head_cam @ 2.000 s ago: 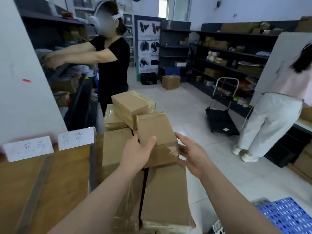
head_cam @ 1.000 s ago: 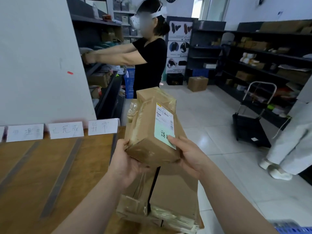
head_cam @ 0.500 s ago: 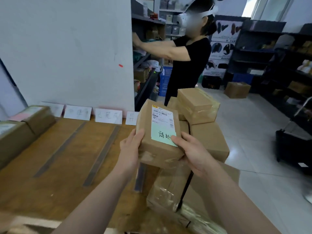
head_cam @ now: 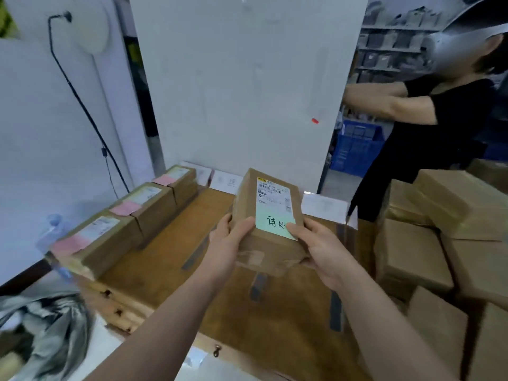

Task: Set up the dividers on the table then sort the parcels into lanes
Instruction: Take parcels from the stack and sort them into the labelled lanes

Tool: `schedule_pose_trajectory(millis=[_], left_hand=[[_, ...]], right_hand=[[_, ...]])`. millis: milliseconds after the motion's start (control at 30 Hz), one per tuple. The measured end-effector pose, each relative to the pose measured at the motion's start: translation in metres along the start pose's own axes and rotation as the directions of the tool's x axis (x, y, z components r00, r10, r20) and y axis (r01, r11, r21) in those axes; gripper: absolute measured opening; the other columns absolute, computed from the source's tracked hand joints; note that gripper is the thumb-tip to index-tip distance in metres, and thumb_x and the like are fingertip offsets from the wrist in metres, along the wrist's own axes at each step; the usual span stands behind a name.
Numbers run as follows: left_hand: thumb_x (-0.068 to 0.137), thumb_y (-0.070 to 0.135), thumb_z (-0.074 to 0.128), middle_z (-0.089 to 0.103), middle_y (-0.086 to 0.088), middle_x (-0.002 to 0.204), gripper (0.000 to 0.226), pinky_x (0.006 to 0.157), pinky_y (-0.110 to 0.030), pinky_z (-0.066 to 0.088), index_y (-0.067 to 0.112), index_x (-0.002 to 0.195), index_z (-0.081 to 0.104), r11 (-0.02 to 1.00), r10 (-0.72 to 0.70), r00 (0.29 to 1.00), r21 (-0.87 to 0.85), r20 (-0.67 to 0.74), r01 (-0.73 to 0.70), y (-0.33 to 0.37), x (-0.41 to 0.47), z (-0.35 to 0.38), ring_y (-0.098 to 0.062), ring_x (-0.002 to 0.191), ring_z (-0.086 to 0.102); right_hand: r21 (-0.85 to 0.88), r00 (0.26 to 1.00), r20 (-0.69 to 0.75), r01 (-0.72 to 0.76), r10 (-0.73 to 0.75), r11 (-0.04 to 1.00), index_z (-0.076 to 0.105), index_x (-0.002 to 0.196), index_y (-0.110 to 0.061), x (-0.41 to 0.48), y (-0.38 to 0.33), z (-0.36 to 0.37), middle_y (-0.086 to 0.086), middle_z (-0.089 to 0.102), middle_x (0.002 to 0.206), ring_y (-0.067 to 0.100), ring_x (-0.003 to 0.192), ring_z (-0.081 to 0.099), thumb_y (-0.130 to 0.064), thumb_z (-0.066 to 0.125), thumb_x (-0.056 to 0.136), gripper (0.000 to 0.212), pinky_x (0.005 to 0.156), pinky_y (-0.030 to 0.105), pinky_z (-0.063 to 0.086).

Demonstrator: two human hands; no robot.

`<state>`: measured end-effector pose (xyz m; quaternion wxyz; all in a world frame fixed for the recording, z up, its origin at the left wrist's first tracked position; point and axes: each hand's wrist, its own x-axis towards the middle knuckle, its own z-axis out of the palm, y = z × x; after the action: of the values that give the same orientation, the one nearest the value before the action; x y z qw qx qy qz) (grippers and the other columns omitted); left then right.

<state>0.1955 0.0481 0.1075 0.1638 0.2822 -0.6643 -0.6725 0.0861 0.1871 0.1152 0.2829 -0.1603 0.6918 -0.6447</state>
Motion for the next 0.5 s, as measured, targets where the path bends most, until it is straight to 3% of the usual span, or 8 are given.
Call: schedule_pose_trajectory(millis=[133,233,367,500], left_hand=[[0.090,0.058,0.051,0.051,-0.002,0.133,0.066,0.067,-0.024,0.042,0.027,0.145,0.032,0.999,-0.027,0.999,0.027,-0.046,0.029,-0.005,0.015,-0.076,-0.015,0.106,0.056],[0.094,0.053,0.049,0.057,0.004,0.119,0.058,0.072,-0.029,0.044,0.024,0.141,0.036,0.997,-0.065,0.996,0.037,-0.067,0.068,-0.007,0.027,-0.119,-0.013,0.101,0.056],[0.096,0.051,0.046,0.056,0.012,0.107,0.047,0.064,-0.022,0.038,0.024,0.134,0.044,0.989,-0.115,0.991,0.086,-0.074,0.121,-0.009,0.045,-0.159,-0.005,0.094,0.054],[0.090,0.060,0.048,0.062,0.012,0.109,0.053,0.098,-0.037,0.041,0.025,0.129,0.055,0.982,-0.139,0.987,0.121,-0.083,0.148,-0.016,0.073,-0.191,-0.013,0.107,0.058]], right_hand=[[0.025,0.998,0.034,-0.050,0.049,0.998,0.053,0.124,-0.023,0.022,-0.001,0.073,-0.007,0.073,0.102,0.013,0.085,0.072,-0.029,0.062,0.093,0.032,0.068,0.033,0.060],[0.005,0.996,0.036,-0.085,0.085,0.996,0.050,0.129,-0.021,0.038,0.004,0.117,-0.006,0.072,0.103,0.013,0.085,0.072,-0.030,0.063,0.092,0.040,0.071,0.036,0.061],[-0.017,0.989,0.059,-0.133,0.134,0.991,0.051,0.126,-0.019,0.061,0.009,0.157,-0.003,0.072,0.105,0.016,0.089,0.071,-0.029,0.063,0.092,0.037,0.071,0.037,0.061],[-0.064,0.985,0.070,-0.153,0.157,0.986,0.052,0.122,-0.020,0.092,0.007,0.185,-0.002,0.071,0.106,0.017,0.091,0.070,-0.030,0.062,0.093,0.032,0.074,0.039,0.061]])
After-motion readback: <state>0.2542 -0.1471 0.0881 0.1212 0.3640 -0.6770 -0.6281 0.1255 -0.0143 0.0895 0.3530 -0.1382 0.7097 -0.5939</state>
